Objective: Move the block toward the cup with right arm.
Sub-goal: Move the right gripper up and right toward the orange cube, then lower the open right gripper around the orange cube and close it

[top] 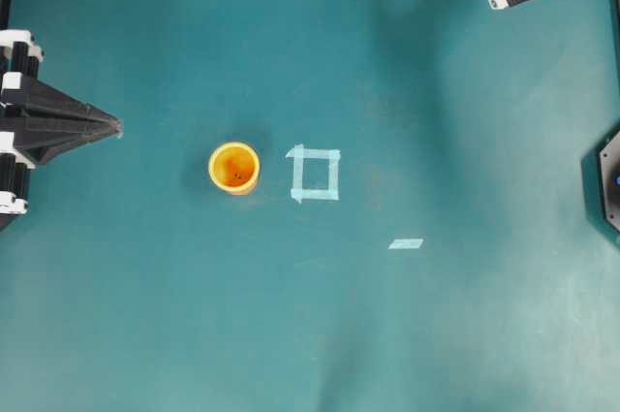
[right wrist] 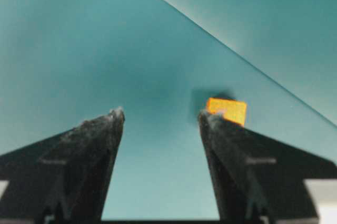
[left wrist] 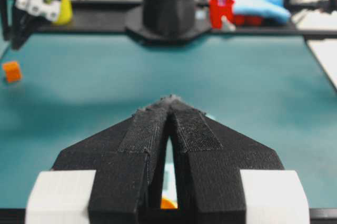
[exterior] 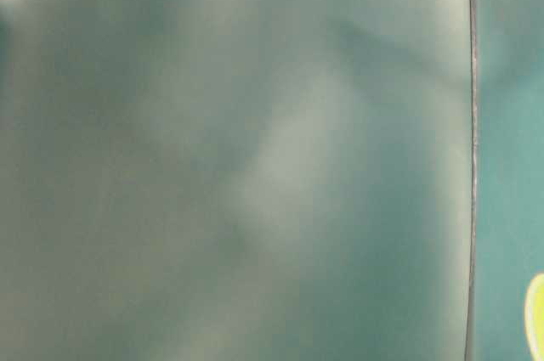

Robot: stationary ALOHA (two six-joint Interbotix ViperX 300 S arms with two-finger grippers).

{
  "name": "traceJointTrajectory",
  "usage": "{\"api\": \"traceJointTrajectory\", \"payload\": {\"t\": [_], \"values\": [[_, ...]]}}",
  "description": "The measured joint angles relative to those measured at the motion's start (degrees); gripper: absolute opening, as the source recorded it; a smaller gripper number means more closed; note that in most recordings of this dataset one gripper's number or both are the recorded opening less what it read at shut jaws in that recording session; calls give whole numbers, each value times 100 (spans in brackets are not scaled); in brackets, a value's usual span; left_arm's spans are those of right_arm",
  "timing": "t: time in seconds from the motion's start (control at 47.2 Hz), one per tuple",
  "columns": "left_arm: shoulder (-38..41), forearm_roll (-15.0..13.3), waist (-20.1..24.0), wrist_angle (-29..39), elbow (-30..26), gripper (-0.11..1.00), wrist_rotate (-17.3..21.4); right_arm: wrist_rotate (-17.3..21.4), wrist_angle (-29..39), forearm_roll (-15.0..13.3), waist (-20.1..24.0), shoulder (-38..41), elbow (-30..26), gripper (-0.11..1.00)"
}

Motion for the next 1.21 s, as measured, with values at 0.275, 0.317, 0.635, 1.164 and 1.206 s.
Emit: {"api": "traceJointTrajectory", "payload": {"t": [0.275,0.317,0.635,1.164,1.206], "values": [[-9,0,0,0,0,0,0,0,-9,-70,-264,360,-9,61],[-9,0,0,-9,0,0,0,9,-9,-79,-308,422,-9,61],[-9,0,0,-9,0,0,0,9,-202,-237,-413,835,-105,61],[0,0,0,0,0,0,0,9,-369,-439,-554,1292,-308,61],[0,0,0,0,0,0,0,9,-378,-439,-571,1301,-299,61]]}}
